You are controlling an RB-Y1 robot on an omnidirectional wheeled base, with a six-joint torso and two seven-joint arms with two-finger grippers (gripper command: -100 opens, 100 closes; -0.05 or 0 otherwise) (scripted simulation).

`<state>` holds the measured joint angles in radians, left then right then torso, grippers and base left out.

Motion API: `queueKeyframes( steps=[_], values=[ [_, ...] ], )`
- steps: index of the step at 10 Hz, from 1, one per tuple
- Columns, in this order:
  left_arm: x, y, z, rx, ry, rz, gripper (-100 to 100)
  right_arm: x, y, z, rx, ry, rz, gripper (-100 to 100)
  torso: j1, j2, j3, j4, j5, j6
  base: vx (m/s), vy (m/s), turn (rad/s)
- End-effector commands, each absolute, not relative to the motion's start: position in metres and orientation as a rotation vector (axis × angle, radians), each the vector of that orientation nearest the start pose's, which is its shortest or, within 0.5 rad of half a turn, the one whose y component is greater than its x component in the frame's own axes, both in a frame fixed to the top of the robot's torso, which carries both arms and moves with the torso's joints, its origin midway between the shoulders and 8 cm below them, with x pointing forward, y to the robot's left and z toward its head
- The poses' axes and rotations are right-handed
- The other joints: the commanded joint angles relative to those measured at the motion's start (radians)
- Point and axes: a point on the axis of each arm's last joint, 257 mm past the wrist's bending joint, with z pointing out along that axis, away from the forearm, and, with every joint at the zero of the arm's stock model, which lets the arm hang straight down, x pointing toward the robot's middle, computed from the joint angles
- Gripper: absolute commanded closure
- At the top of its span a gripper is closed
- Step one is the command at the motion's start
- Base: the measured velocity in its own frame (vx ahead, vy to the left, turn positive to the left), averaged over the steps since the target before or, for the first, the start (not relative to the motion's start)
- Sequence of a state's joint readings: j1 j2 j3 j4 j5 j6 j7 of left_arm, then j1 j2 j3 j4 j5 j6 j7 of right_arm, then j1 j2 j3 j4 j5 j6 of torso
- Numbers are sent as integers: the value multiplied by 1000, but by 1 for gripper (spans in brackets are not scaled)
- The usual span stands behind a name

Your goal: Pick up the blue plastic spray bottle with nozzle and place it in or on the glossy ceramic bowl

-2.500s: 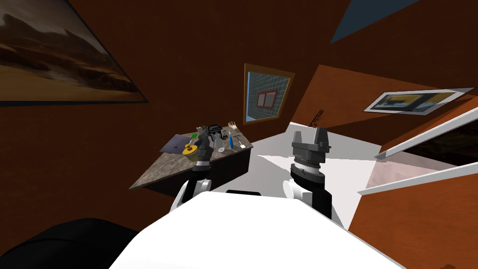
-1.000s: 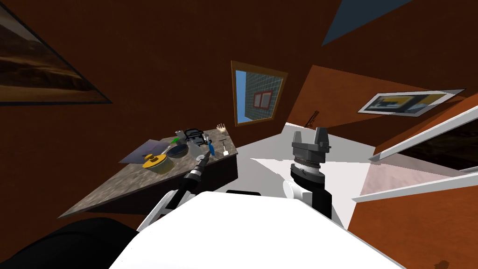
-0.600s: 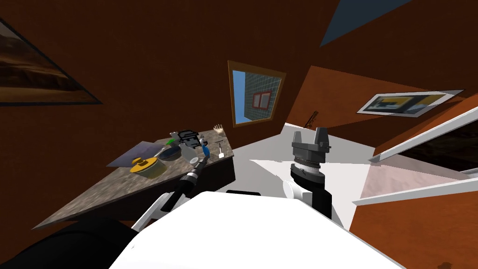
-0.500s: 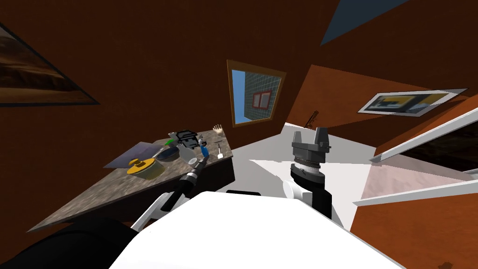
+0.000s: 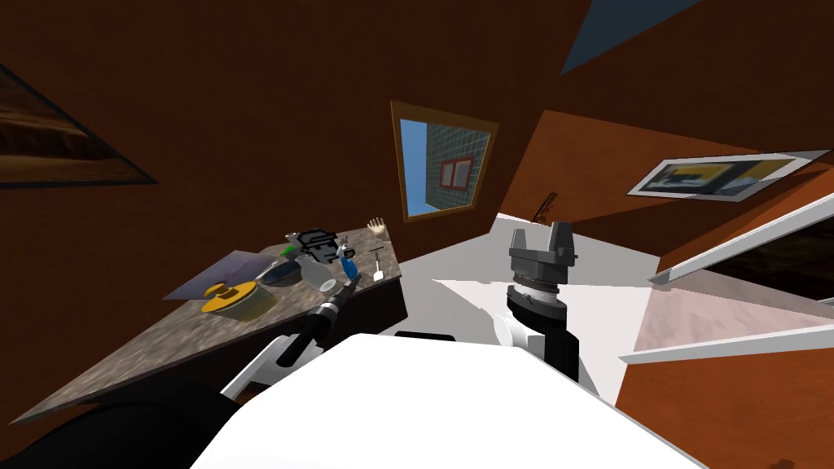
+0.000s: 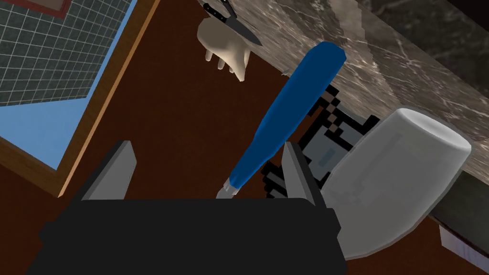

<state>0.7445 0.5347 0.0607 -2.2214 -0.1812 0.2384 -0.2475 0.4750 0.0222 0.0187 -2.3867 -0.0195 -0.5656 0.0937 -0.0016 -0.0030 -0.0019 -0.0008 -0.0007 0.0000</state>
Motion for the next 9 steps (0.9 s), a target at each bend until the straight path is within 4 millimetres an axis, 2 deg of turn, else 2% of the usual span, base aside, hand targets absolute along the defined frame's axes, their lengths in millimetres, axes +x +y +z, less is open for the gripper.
queueKeyframes(
  steps=[1,5,9],
  values=[
    [332,399,-241,-635,1792,-240,-100,308,-269,89,502,462,1290,0,0,0,0,0,0,0,62,-32,4],
    [327,431,-244,-583,1862,-76,-100,308,-269,89,502,462,1290,0,0,-2,-1,0,0,0,73,-36,12],
    [326,459,-239,-538,1901,68,-100,308,-269,89,502,462,1290,0,2,-1,0,0,1,0,61,-1,13]
  ],
)
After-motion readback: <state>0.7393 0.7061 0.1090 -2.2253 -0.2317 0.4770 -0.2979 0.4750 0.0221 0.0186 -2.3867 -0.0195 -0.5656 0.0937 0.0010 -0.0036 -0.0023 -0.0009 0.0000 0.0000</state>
